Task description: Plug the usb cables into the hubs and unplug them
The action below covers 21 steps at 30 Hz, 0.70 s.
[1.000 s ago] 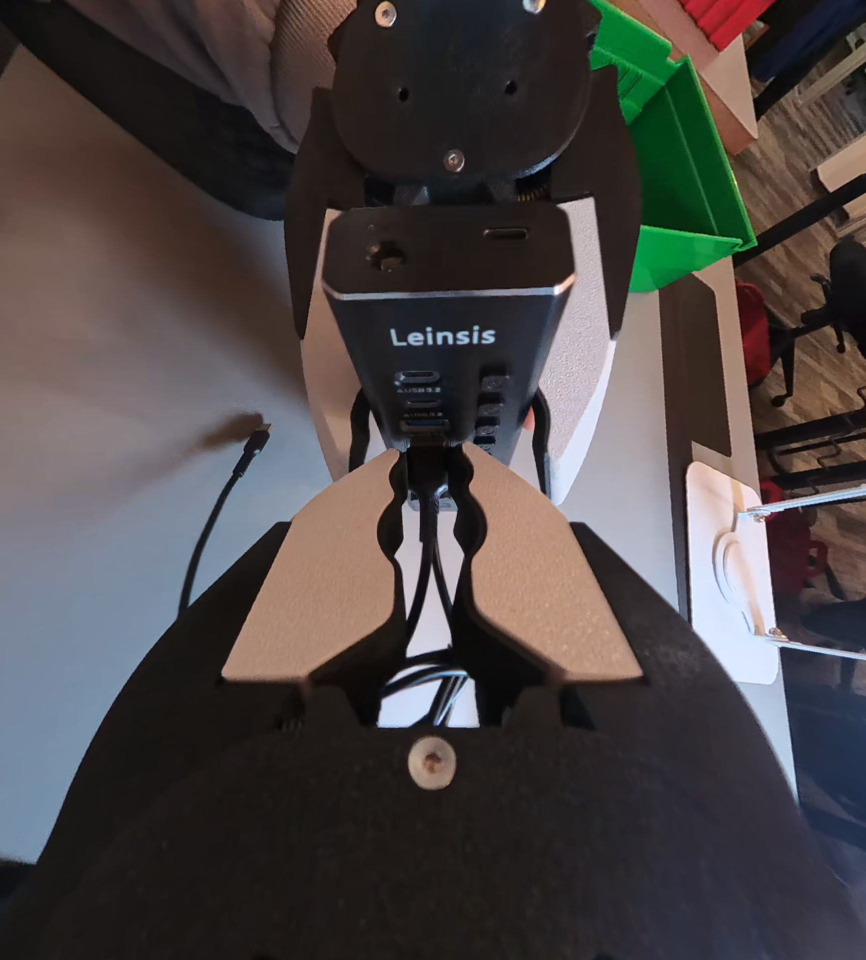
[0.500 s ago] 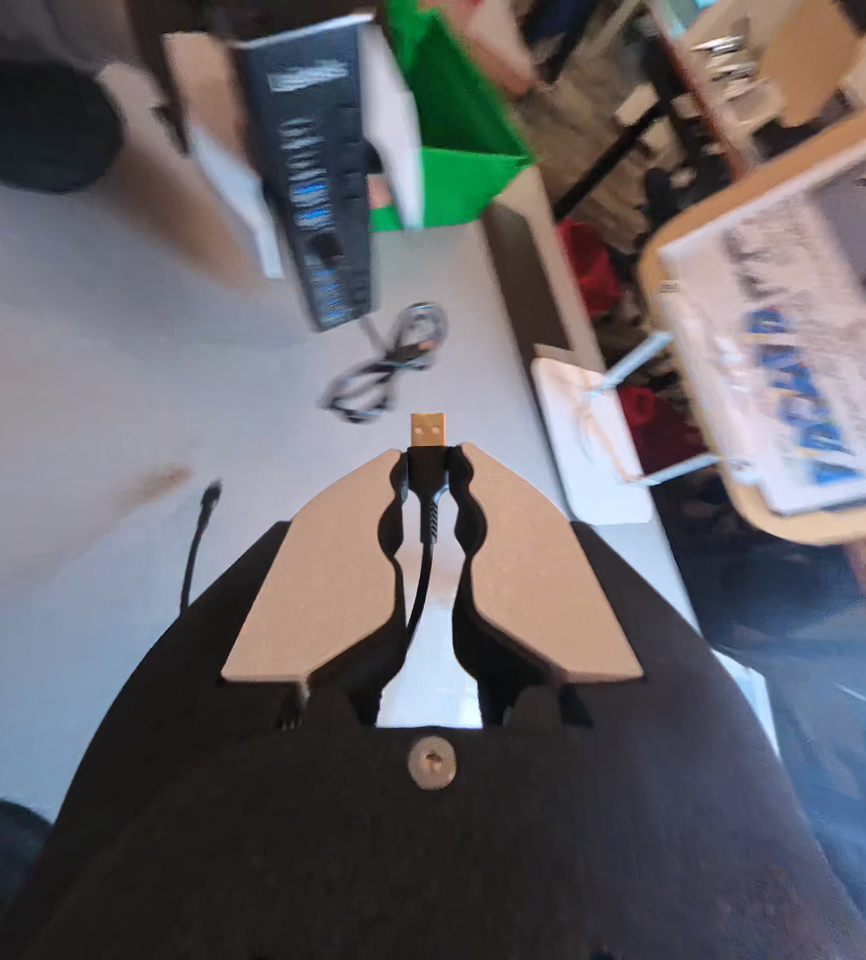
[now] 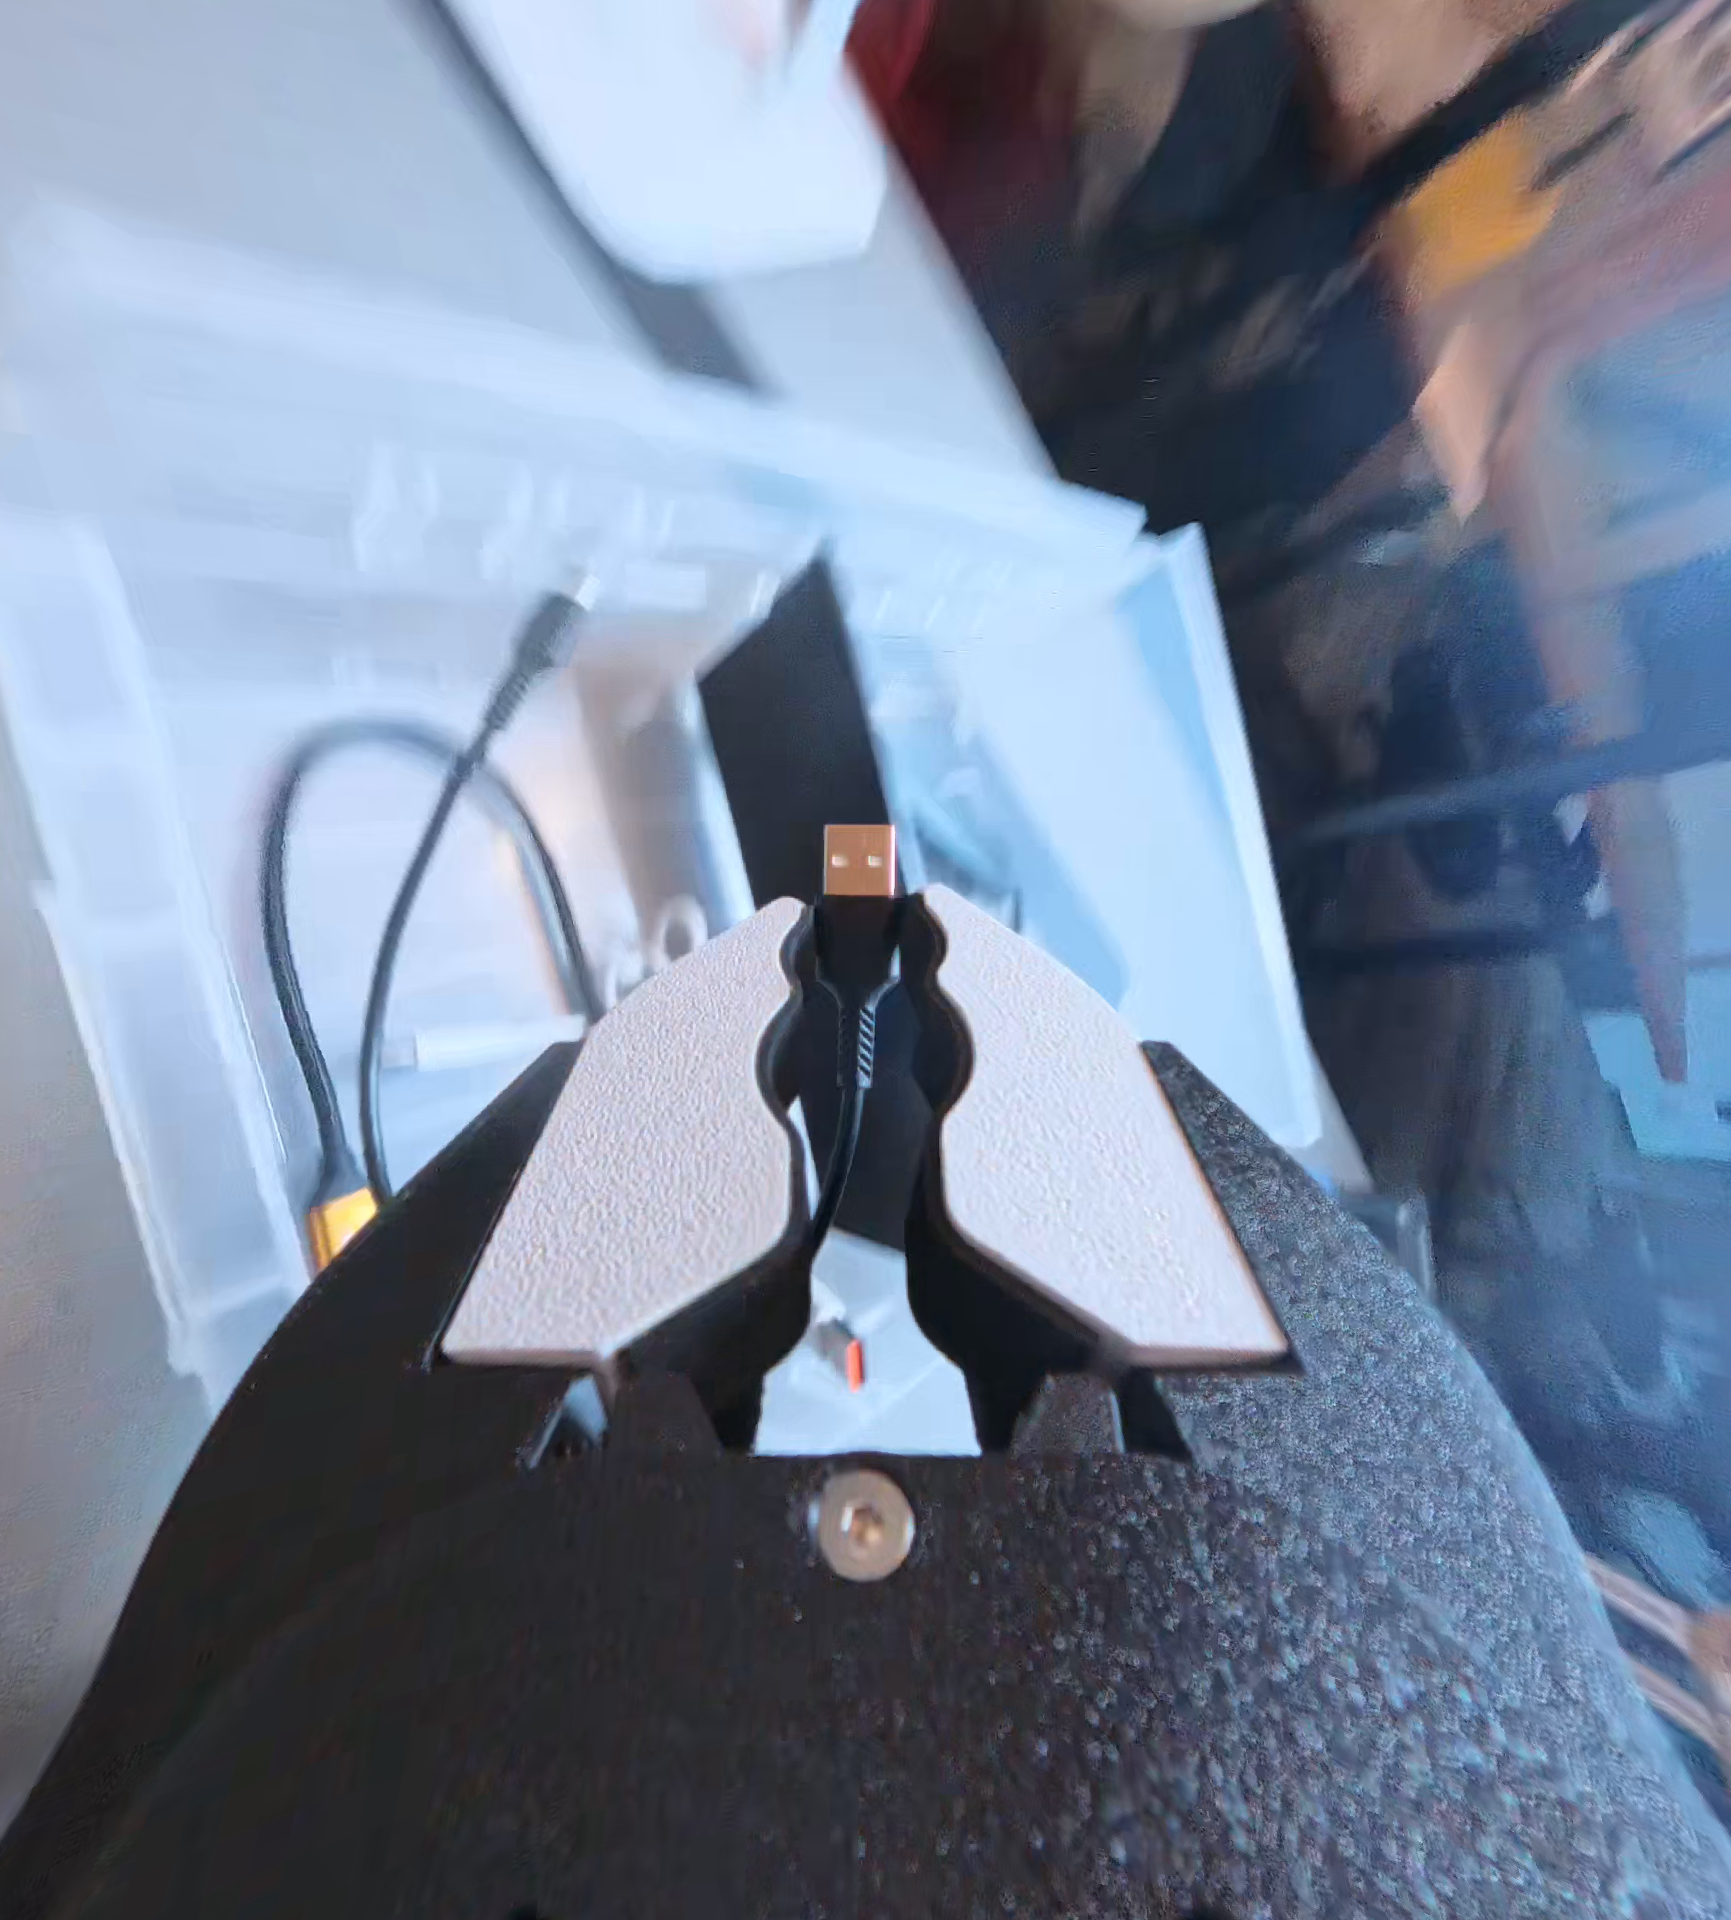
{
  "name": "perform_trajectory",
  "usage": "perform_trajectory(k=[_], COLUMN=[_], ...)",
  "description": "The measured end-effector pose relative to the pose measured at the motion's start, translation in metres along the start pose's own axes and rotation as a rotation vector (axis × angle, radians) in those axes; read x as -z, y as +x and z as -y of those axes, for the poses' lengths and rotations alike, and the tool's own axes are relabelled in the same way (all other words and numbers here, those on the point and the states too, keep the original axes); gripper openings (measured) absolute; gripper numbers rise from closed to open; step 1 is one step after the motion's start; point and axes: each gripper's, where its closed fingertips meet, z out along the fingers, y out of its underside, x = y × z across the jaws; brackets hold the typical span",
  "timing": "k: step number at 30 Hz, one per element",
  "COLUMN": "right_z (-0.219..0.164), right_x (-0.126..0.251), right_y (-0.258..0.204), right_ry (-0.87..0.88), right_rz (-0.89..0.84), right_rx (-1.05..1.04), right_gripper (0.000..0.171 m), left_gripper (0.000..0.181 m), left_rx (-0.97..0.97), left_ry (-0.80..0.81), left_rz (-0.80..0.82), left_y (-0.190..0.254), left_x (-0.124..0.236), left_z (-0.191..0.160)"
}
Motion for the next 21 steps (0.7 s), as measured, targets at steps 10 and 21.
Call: perform_trajectory(k=[10,21], right_z=[0.080,0.183], right_x=[0.062,0.121], right_y=[-0.018,-0.265], right_ry=[0.330,0.480], right_rz=[0.170,0.700], right_rx=[-0.143,0.457], right_gripper=[0.049,0.041], left_gripper=[0.072,0.072], left_rx=[0.082,-0.070], left_ry=[0.097,0.017], left_rz=[-0.073,-0.065], left_y=[0.009,0.024], left_x=[-0.002,-0.011], left_z=[0.005,0.004])
